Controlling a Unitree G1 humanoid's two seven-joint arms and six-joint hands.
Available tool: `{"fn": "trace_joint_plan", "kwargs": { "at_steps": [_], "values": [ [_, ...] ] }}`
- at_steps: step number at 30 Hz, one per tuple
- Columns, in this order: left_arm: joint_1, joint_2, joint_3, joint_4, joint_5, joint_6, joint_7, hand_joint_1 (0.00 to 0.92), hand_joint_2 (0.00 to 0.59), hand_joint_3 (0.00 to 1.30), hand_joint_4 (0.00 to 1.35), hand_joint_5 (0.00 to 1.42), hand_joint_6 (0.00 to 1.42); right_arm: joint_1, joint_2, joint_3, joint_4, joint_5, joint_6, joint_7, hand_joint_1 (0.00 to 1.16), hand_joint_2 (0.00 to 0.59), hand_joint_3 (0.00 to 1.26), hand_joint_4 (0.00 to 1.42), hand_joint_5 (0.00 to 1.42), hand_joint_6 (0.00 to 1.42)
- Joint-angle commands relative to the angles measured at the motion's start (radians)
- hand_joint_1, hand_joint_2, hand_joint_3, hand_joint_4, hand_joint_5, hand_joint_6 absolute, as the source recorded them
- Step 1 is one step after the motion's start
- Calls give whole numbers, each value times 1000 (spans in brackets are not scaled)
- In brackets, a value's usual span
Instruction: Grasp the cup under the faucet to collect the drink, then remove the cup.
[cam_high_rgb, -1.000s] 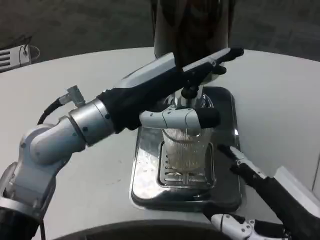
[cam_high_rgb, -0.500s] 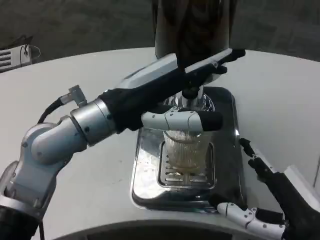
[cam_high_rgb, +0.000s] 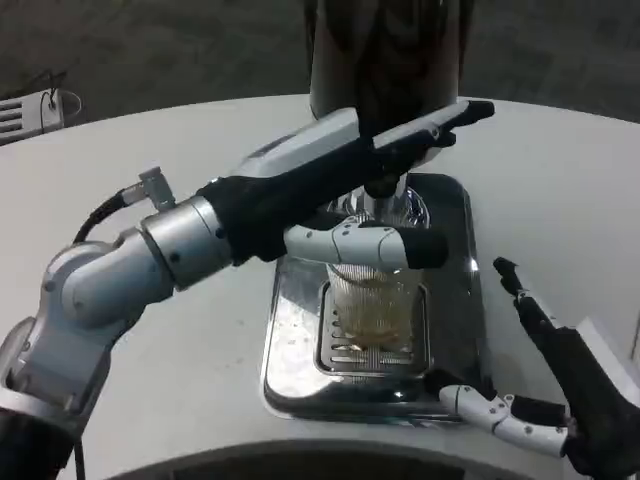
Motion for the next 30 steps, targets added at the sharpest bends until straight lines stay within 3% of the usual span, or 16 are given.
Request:
{"fn": "trace_joint_plan", "kwargs": {
  "at_steps": [1,30],
  "values": [
    [23,22,-43,15,59,16,-39,0,0,29,0,52,110,-24,13,5,43,23,-5,-29,719,244,0,0,4,11],
    [16,38,-53,-8,62,23,-53,0,0,39,0,50,120,-229,20,26,293,82,-72,-145,720,244,0,0,4,2]
  ]
}}
